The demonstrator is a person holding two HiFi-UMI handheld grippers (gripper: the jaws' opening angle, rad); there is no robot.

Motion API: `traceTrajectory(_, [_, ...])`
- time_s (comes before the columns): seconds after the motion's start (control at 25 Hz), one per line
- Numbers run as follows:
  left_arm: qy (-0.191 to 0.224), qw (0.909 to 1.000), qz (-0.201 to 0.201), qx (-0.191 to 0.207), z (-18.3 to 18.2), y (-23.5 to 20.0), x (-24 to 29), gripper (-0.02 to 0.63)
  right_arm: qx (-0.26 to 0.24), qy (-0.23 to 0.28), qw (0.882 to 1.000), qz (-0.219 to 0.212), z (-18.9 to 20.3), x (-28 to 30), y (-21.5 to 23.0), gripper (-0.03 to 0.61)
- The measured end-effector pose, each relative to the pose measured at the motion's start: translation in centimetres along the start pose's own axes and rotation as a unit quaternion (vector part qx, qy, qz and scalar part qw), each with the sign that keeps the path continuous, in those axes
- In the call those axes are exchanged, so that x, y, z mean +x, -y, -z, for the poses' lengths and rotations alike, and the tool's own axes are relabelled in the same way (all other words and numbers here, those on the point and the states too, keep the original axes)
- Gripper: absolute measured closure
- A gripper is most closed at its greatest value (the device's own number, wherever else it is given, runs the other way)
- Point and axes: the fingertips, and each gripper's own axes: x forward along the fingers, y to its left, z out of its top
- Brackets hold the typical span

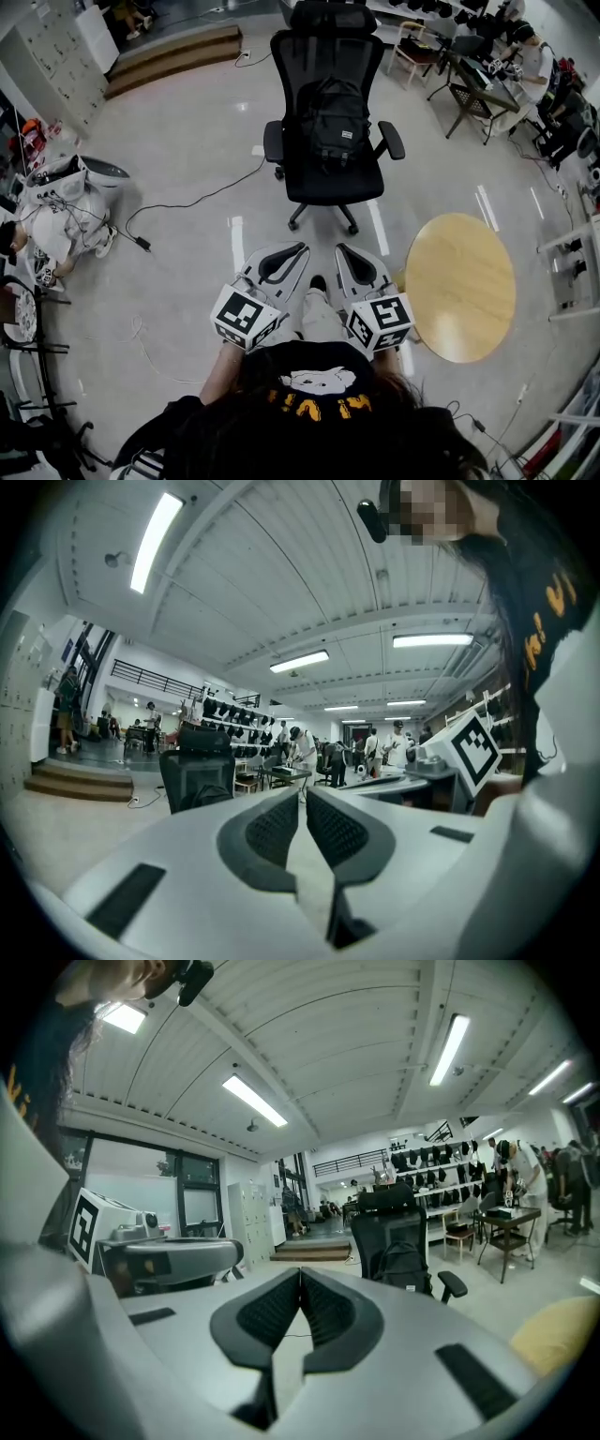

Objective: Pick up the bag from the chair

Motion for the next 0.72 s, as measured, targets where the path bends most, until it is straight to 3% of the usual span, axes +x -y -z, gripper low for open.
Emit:
traceTrajectory(0.24, [-0.013, 0.9998, -0.016, 0.001, 0.6, -4.1, 3.9, 0.583, 0.032, 0.008, 0.999, -0.018, -0.8, 5.0, 4.1, 0.575])
traceTrajectory(0.72, [-0.02, 0.9983, -0.055, 0.002, -1.6, -14.5, 16.4, 0.583, 0.036, -0.002, 0.998, -0.043, -4.9, 15.9, 15.0, 0.575])
